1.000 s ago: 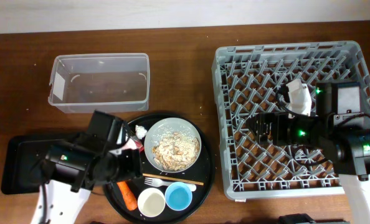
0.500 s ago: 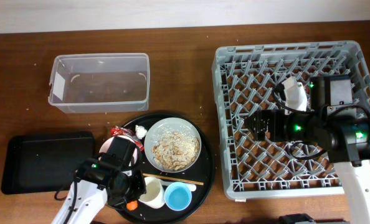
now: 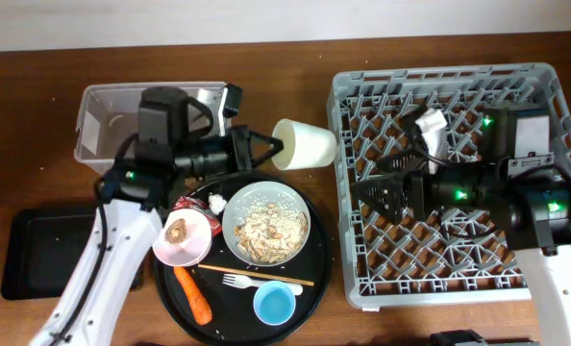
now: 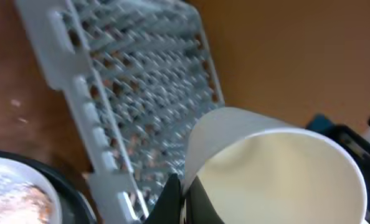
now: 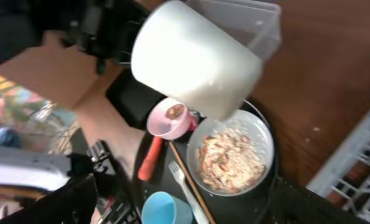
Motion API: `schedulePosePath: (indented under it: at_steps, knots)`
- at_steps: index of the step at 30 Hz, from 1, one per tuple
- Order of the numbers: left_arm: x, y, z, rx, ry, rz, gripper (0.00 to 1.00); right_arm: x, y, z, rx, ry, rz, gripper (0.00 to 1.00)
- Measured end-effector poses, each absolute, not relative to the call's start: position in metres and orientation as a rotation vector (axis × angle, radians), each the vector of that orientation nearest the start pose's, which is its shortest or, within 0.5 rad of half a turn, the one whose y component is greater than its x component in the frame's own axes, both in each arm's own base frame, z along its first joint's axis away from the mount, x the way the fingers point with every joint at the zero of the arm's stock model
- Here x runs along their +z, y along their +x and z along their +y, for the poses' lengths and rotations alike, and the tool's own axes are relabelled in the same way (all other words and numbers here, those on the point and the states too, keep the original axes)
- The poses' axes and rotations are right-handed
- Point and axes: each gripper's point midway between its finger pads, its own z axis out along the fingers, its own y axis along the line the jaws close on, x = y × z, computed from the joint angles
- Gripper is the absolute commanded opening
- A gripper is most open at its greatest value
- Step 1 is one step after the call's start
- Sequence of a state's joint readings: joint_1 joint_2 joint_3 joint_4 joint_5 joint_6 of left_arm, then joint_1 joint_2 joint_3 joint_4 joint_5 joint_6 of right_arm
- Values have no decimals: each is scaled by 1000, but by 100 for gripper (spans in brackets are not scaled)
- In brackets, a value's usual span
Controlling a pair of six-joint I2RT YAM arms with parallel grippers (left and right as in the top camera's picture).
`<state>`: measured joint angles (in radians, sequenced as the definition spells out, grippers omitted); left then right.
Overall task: Sort waste into correct bins and load items into the dishwasher rack
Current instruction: 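Lift the white cup with the left gripper and pass it to the right gripper, then place the white cup upside down in the rack with the right gripper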
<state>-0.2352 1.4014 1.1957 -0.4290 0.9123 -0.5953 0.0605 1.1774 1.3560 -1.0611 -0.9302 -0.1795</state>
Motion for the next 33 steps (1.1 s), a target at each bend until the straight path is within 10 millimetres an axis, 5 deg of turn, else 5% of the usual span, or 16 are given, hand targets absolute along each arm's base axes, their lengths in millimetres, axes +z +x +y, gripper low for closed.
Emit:
schedulePosePath:
  at_steps: [4, 7, 10, 13, 14, 16, 17, 20, 23, 25, 29, 33]
  knots:
    - [315, 307, -236, -1717, 444, 2093, 1, 340, 250, 163, 1088, -820, 1969, 94]
    - [326, 288, -239, -1834, 549, 2049, 1, 350, 251, 176, 1125, -930, 1839, 95]
    - [329, 282, -239, -1873, 587, 2031, 1, 354, 242, 207, 1221, -1071, 1732, 79]
    - [333, 277, -239, -1903, 621, 2013, 2, 352, 241, 212, 1231, -1092, 1727, 59]
    - [334, 277, -239, -1901, 634, 2000, 10, 351, 241, 212, 1231, -1091, 1727, 57]
    - [336, 278, -239, -1893, 645, 1987, 73, 350, 241, 211, 1233, -1085, 1738, 55]
    - [336, 280, -239, -1875, 649, 1977, 96, 348, 241, 211, 1234, -1071, 1766, 52]
    - [331, 292, -238, -1810, 585, 2002, 99, 337, 252, 201, 1145, -942, 1923, 53]
    - [324, 315, -215, -1727, 436, 2041, 99, 318, 267, 123, 860, -418, 2251, 53]
    - [313, 318, -205, -1702, 376, 2088, 99, 277, 266, 20, 535, 153, 2477, 54]
    - [271, 313, -195, -1576, 216, 2306, 99, 239, 238, -106, 124, 942, 2503, 54]
    - [247, 311, -185, -1450, 158, 2413, 99, 186, 237, -150, 58, 1255, 2605, 54]
